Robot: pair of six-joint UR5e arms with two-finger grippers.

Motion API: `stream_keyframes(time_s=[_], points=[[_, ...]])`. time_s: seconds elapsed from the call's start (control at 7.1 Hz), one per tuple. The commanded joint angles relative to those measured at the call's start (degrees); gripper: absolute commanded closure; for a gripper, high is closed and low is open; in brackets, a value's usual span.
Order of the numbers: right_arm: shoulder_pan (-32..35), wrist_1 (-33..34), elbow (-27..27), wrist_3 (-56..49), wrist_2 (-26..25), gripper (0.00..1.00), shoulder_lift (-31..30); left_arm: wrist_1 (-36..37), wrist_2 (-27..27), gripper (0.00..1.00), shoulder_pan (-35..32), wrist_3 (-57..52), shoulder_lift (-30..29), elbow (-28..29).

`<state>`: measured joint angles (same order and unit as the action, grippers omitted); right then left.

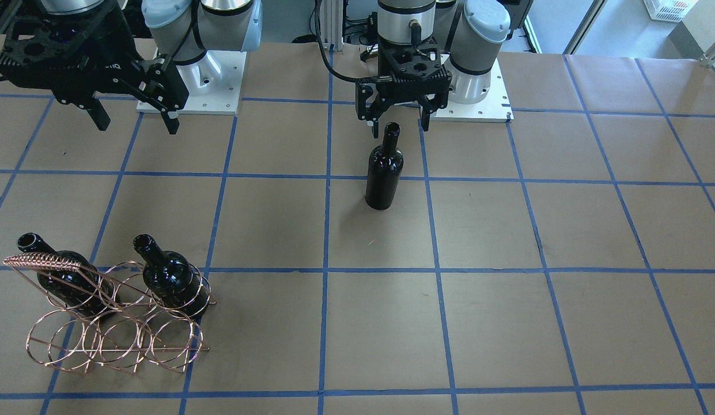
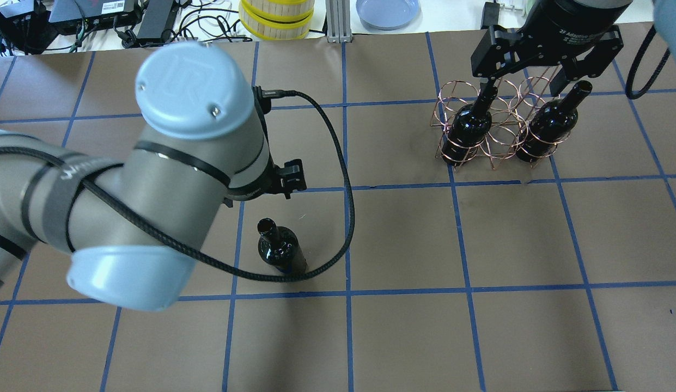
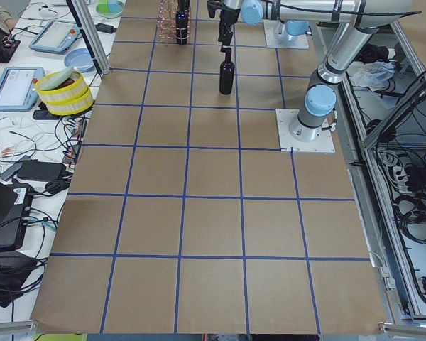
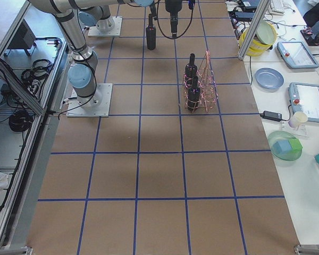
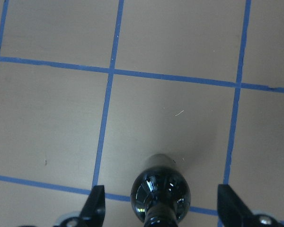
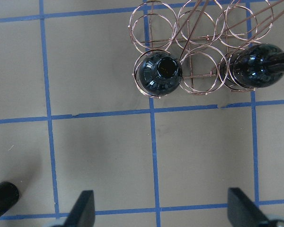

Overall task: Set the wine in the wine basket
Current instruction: 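Withdraw the left arm to rest while the right arm moves toward the bottle, then lower the right gripper over the bottle neck and close on it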

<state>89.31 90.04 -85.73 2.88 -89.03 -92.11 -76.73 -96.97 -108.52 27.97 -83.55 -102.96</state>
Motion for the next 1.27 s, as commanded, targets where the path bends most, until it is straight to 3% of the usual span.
stream_keyframes(time_s=[0.0, 0.56, 0.7, 1.13], points=[[0.6, 1.8, 0.2, 0.8, 0.3, 0.0, 0.0, -8.7, 2.7, 0.0, 5.5, -4.5, 0.1, 7.9], [13.4, 4.5, 0.8, 18.0, -0.4, 0.0, 2.5, -23.7, 4.8, 0.0, 23.3, -25.7, 1.2, 17.0], [15.4, 4.6, 1.0, 18.6, -0.3, 0.0, 3.2, -30.5, 4.8, 0.0, 23.5, -26.1, 1.1, 21.1], [25.5, 8.2, 3.1, 30.8, -2.9, 0.0, 9.3, -33.6, 7.3, 0.0, 23.4, -26.1, 1.4, 23.3]])
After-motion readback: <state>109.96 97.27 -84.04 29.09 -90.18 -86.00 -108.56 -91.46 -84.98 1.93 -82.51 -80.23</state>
